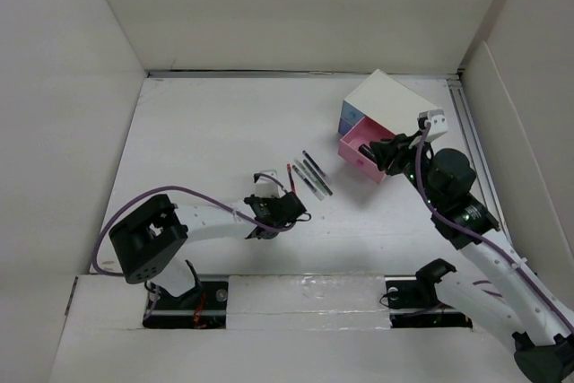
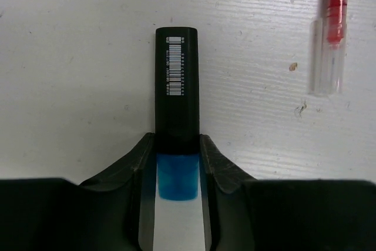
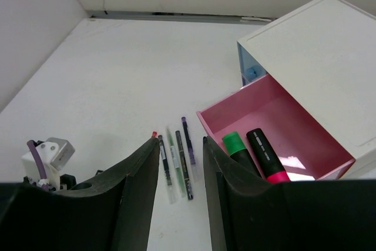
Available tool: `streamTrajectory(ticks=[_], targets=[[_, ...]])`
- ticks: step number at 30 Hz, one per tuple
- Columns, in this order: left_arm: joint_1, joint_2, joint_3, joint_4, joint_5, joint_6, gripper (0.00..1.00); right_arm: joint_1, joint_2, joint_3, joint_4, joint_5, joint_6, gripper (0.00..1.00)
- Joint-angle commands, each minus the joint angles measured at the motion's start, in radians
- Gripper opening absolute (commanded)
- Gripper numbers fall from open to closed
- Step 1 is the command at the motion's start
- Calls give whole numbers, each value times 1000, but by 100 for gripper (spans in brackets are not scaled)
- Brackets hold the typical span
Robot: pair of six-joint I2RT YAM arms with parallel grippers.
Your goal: Organize the desk
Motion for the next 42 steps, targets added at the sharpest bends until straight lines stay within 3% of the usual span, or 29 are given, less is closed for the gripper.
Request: streamTrajectory(ticks=[1, 4, 7, 10, 12, 14, 19, 26, 38, 41, 42], targets=[[8, 11, -11, -40, -8, -25, 17, 9, -22, 8, 56, -4, -12, 41], [-3, -57, 30, -61, -8, -20, 6, 9, -28, 8, 56, 4, -12, 41], [-3, -148, 141, -75, -10, 33, 3, 9, -33, 3, 60, -1, -4, 41], [-3, -222, 254, 26, 50, 151, 3, 9, -33, 3, 56, 2, 1, 41], [-3, -233, 311, 196, 119, 211, 4, 9, -36, 6, 55, 16, 2, 41], [-3, -125, 416, 344, 235, 268, 7, 9, -40, 18, 41, 20, 8, 41], [-3, 45, 567, 489, 309, 270, 7, 9, -63, 38, 20, 20, 21, 41], [7, 266, 787, 551, 403, 232, 7, 9, -120, 55, -9, 40, 18, 40], [16, 401, 857, 592, 329, 183, 7, 9, -155, 63, -43, 48, 14, 41], [16, 428, 868, 589, 328, 166, 10, 9, -152, 63, -46, 45, 13, 41], [16, 435, 868, 589, 322, 164, 15, 9, -152, 63, -49, 45, 13, 41]])
